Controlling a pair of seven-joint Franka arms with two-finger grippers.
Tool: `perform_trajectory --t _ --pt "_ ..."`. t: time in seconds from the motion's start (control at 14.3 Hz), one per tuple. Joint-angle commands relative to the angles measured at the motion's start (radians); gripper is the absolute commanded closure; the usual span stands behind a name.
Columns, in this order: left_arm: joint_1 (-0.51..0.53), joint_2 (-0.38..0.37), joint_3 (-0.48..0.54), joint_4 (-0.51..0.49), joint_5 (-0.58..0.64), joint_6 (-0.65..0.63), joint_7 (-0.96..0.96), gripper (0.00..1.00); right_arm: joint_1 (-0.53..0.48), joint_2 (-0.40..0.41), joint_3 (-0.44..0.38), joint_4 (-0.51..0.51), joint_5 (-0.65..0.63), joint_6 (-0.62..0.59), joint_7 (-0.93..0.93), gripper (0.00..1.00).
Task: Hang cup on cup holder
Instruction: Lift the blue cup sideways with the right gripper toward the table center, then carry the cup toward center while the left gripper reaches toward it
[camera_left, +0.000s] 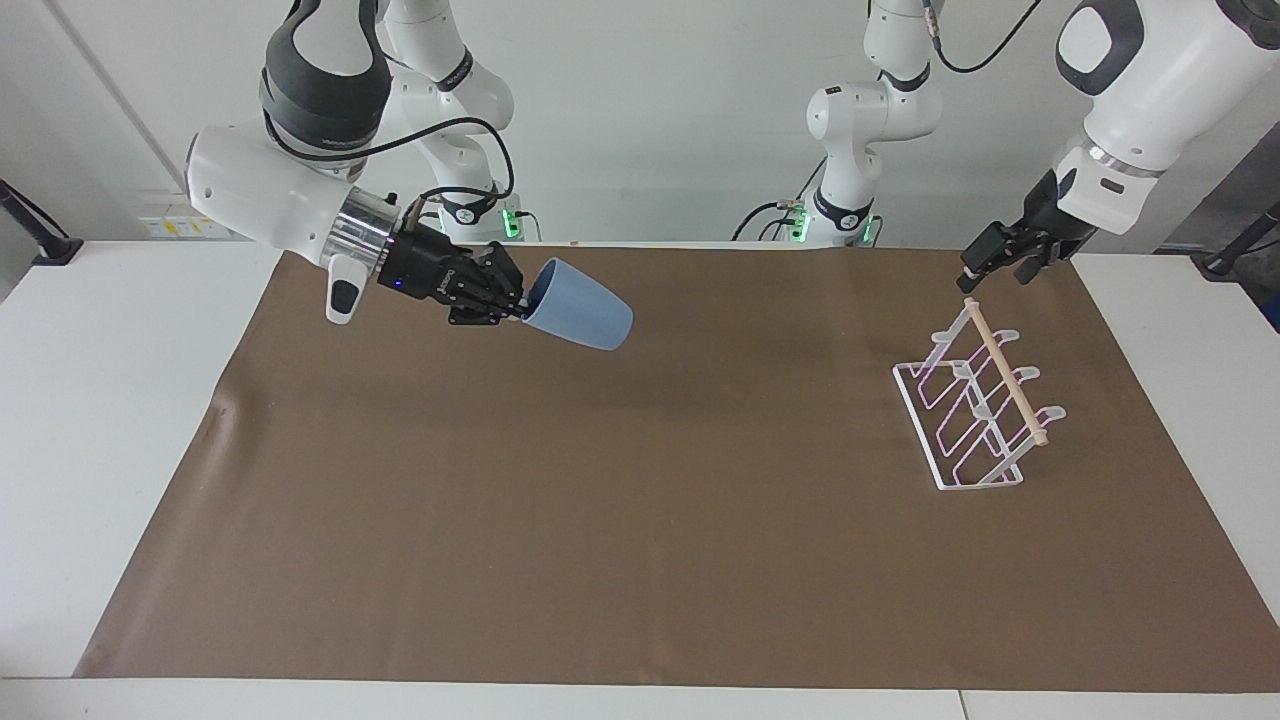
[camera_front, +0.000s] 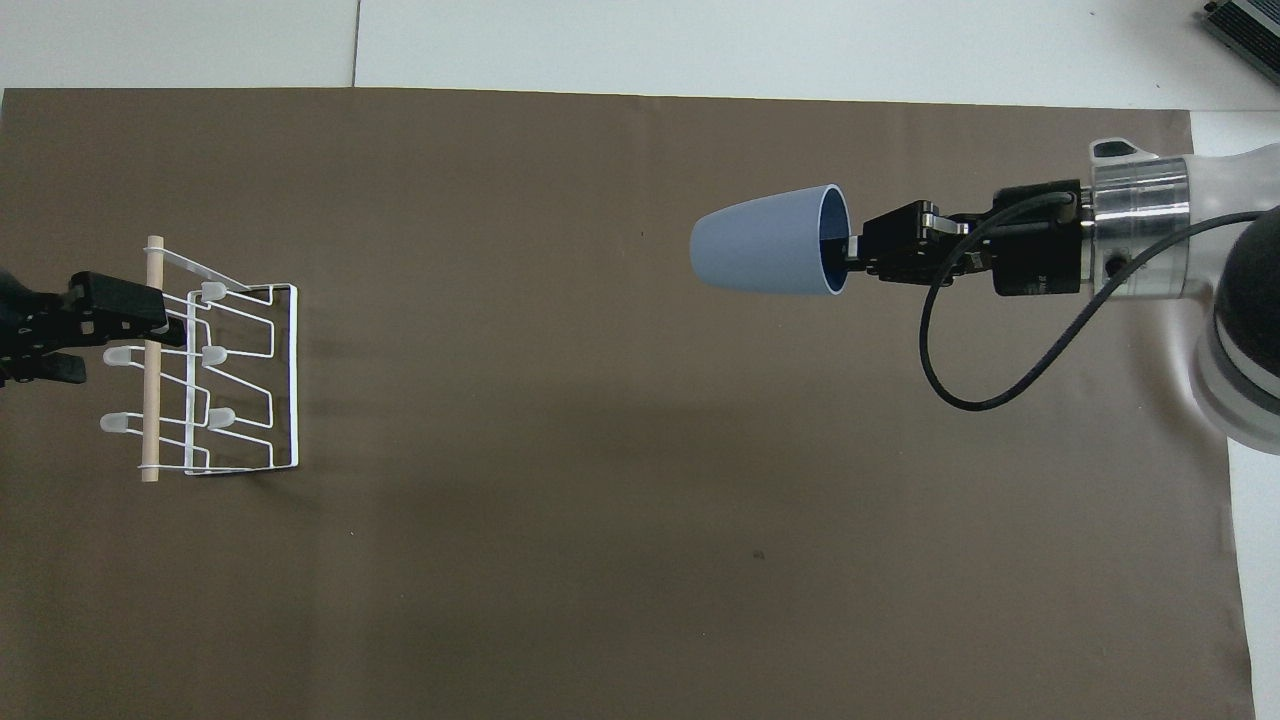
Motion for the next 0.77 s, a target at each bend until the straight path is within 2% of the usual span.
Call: perform_trajectory --t 0.0,0.14,0.21,0.28,0.42,0.49,0.63,0.7 --pt "-0.022 -0.097 0.011 -0.194 -0.15 0.207 -0.257 0.0 -0.004 -0.049 0.002 -0.079 0.091 -0.008 0.009 1.0" --pt "-0.053 -0.14 0.013 -0.297 -0.285 0.336 -0.371 0.0 0.028 -0.06 0.003 -0.122 0.193 0.012 0.007 1.0" --pt "-0.054 -0.156 0.013 -0.326 -0.364 0.354 -0.388 0.0 0.051 -0.06 0.003 -0.135 0.253 0.029 0.009 1.0" --pt "-0.066 -0.16 0.008 -0.331 -0.386 0.346 -0.434 0.0 0.071 -0.058 0.003 -0.142 0.295 0.052 0.009 1.0" --pt "-0.16 -0.162 -0.029 -0.336 -0.32 0.354 -0.663 0.0 0.123 -0.057 0.003 -0.168 0.368 0.113 0.015 1.0" --pt "-0.162 -0.156 -0.039 -0.325 -0.233 0.355 -0.789 0.0 0.147 -0.057 0.003 -0.179 0.403 0.148 0.015 1.0" --pt "-0.163 -0.122 -0.043 -0.273 -0.213 0.419 -1.005 0.0 0.212 -0.047 0.003 -0.184 0.463 0.228 0.015 1.0" --pt "-0.169 -0.117 -0.046 -0.265 -0.213 0.443 -1.047 0.0 0.241 -0.044 0.003 -0.182 0.485 0.268 0.015 1.0"
